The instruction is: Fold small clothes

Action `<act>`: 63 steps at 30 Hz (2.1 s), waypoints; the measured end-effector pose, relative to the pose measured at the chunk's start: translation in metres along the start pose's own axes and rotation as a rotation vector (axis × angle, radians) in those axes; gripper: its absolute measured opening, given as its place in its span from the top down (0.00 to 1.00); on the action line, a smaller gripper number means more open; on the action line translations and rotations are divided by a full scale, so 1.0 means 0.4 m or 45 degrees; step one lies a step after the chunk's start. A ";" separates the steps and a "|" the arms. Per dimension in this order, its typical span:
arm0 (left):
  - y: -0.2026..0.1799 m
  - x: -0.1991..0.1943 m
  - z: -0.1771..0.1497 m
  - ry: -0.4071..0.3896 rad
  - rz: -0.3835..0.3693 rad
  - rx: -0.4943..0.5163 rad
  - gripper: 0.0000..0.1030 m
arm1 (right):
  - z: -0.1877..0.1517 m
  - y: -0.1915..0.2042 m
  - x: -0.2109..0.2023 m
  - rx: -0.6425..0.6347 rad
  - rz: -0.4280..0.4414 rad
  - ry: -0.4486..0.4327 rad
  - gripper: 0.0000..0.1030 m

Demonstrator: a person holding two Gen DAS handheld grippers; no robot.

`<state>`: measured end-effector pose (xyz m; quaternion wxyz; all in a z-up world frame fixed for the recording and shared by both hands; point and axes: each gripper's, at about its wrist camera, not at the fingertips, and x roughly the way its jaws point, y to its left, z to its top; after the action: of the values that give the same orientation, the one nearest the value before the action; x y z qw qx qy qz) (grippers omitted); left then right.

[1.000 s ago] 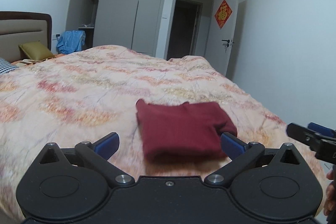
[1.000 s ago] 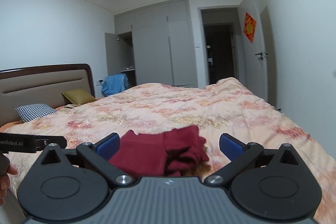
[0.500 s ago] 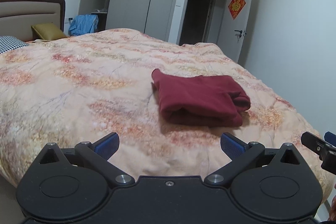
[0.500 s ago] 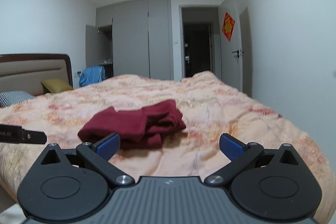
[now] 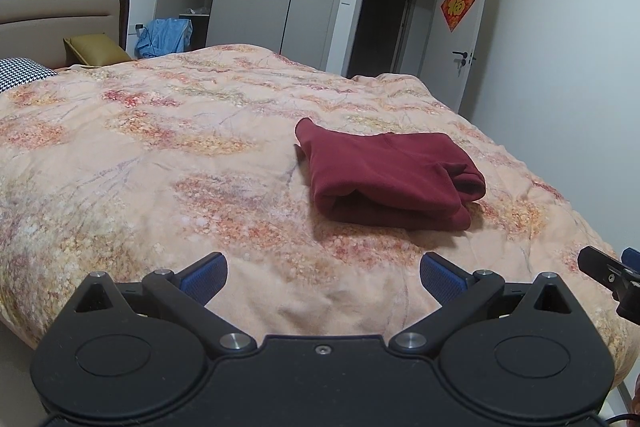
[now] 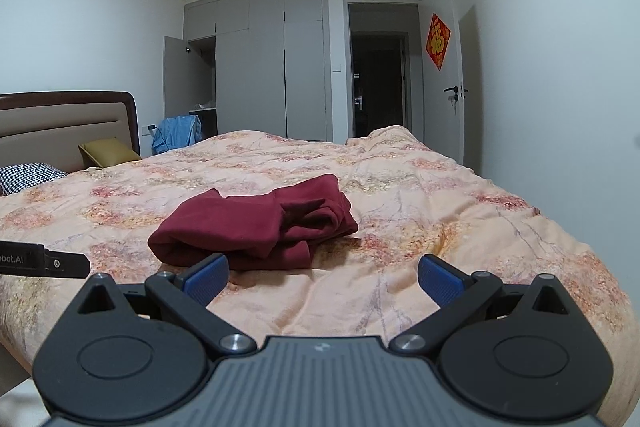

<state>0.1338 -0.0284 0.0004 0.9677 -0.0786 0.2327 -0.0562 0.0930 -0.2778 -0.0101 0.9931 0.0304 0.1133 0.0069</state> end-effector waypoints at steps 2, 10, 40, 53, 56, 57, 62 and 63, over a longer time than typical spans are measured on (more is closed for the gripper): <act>-0.001 0.001 -0.001 0.003 0.001 -0.003 0.01 | 0.001 0.000 0.001 -0.004 0.002 0.002 0.00; -0.002 0.001 -0.003 0.007 0.001 -0.005 0.01 | 0.000 0.000 0.002 -0.009 0.007 0.007 0.00; 0.005 0.011 -0.011 0.035 0.005 -0.021 0.01 | -0.006 -0.001 0.006 -0.005 0.010 0.019 0.00; 0.008 0.027 -0.006 0.045 0.094 -0.039 0.01 | -0.006 0.000 0.008 -0.008 0.010 0.023 0.00; 0.005 0.034 -0.002 0.054 0.159 -0.019 0.01 | -0.007 -0.001 0.011 -0.006 0.009 0.027 0.00; 0.004 0.036 -0.001 0.056 0.167 -0.010 0.01 | -0.008 -0.001 0.012 -0.006 0.010 0.031 0.00; -0.002 0.049 0.003 0.054 0.144 0.019 0.01 | -0.008 -0.006 0.029 -0.006 0.008 0.053 0.00; -0.004 0.053 0.004 0.059 0.142 0.026 0.01 | -0.009 -0.008 0.033 -0.005 0.007 0.058 0.00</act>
<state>0.1533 -0.0330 -0.0074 0.9645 -0.0542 0.2583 -0.0062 0.1051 -0.2803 -0.0167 0.9903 0.0286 0.1357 0.0104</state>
